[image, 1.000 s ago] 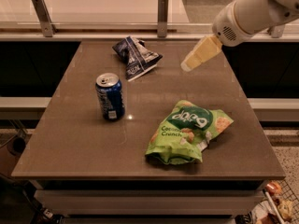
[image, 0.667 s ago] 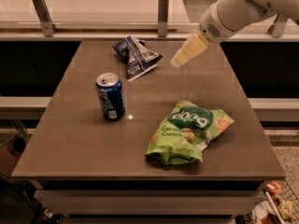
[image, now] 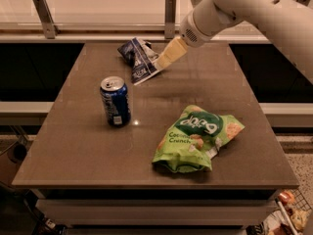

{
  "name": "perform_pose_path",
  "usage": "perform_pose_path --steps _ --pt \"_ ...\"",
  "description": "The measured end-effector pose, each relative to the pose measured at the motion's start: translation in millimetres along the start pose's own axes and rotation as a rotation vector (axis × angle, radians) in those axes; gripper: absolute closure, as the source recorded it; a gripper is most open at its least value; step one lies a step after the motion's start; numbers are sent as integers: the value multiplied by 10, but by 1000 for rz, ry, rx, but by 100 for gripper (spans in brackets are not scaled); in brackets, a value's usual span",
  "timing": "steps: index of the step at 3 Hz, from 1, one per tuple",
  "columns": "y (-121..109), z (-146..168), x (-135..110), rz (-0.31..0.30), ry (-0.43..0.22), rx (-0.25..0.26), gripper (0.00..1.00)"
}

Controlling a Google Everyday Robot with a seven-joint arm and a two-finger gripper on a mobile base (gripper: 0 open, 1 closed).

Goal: Pick blue chip bag

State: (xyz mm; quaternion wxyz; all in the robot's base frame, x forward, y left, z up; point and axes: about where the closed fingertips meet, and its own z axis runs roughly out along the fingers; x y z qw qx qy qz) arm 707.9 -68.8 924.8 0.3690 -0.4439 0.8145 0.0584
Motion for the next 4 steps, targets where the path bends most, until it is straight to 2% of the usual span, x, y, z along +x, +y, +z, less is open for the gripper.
perform_pose_path --steps 2,4 --pt "149 674 -273 30 -90 -96 0" --pt "308 1208 -394 76 -167 -180 0"
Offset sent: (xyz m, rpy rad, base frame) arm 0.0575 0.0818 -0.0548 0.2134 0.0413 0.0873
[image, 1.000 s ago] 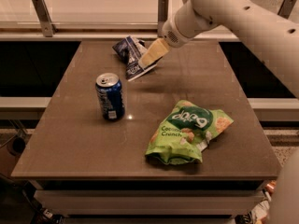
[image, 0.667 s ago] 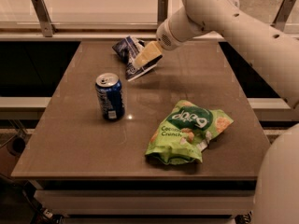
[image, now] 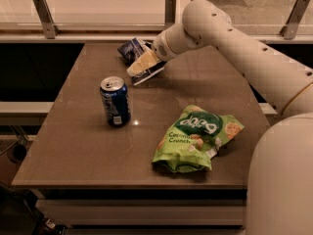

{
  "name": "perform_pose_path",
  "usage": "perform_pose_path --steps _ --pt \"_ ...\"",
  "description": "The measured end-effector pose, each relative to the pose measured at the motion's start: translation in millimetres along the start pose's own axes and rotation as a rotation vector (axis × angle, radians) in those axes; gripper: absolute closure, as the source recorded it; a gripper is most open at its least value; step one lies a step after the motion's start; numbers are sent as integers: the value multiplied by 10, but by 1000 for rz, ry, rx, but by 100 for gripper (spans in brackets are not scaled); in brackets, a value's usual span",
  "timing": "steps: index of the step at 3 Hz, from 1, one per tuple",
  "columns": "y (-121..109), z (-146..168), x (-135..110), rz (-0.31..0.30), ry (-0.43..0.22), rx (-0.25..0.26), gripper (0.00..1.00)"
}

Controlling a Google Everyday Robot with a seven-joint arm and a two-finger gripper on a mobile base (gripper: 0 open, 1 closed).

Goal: Pick blue chip bag

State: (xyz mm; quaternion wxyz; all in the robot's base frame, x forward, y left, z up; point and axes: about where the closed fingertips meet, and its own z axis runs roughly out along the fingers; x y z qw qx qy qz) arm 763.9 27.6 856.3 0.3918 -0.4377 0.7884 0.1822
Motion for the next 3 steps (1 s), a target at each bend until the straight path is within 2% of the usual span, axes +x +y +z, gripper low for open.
perform_pose_path --steps 1,2,3 --pt "58 209 7 18 -23 -33 0" --pt "98 359 -2 23 -40 -61 18" --pt "117 391 3 23 -39 -66 41"
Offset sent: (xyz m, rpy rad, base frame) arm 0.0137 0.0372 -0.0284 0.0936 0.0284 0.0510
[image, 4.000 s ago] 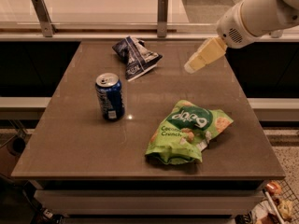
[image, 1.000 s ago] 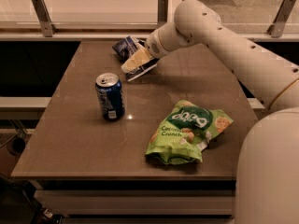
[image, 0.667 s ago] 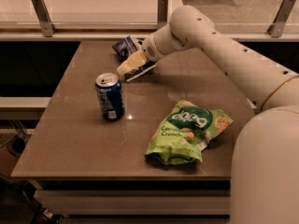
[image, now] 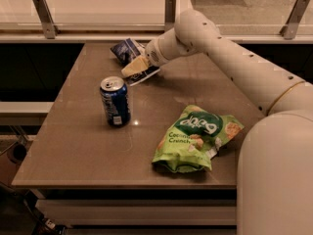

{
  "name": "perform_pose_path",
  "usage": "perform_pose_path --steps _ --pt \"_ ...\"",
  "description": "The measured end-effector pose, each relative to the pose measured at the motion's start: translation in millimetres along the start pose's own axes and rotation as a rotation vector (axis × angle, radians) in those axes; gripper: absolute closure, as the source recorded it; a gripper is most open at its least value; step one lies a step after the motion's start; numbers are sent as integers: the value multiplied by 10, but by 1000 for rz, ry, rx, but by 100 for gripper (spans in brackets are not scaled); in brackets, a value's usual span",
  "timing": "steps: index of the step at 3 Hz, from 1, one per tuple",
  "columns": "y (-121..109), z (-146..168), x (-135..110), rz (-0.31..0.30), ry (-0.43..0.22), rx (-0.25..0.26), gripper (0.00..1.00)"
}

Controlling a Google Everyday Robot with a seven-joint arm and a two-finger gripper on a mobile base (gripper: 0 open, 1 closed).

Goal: Pick blue chip bag

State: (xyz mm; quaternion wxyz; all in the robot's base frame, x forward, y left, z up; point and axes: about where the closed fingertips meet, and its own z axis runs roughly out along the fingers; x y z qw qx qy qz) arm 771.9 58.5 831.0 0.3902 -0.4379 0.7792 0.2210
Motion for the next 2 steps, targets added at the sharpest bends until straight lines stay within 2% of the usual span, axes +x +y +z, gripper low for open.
perform_pose_path --steps 2 --pt "32 57 11 0 4 -9 88"
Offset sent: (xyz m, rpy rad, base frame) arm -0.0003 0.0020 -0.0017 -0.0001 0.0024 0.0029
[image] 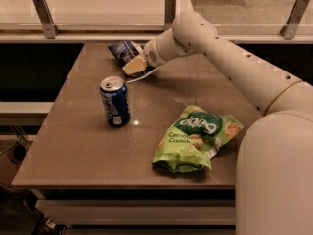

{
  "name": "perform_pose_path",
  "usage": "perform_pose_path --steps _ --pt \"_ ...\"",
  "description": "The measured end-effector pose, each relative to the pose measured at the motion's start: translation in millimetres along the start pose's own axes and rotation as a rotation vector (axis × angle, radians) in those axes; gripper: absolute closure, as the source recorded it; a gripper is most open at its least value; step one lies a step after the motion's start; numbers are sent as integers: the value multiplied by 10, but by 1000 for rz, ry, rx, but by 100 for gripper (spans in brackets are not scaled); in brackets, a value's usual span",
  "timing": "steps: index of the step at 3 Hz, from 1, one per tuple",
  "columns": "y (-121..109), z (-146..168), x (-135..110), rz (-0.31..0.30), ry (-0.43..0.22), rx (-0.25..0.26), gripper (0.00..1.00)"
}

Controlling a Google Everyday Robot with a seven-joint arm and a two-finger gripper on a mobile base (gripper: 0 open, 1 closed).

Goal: Pick blue chip bag

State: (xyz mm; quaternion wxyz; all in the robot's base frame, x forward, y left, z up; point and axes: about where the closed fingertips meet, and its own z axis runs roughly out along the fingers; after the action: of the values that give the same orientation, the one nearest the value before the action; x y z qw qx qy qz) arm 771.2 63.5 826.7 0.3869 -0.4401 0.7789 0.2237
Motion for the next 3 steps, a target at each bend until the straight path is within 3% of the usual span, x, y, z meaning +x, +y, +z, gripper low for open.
perform_pose_path --steps 1,3 --pt "14 25 5 0 2 -4 100" --pt "14 19 -3 0 1 -4 100"
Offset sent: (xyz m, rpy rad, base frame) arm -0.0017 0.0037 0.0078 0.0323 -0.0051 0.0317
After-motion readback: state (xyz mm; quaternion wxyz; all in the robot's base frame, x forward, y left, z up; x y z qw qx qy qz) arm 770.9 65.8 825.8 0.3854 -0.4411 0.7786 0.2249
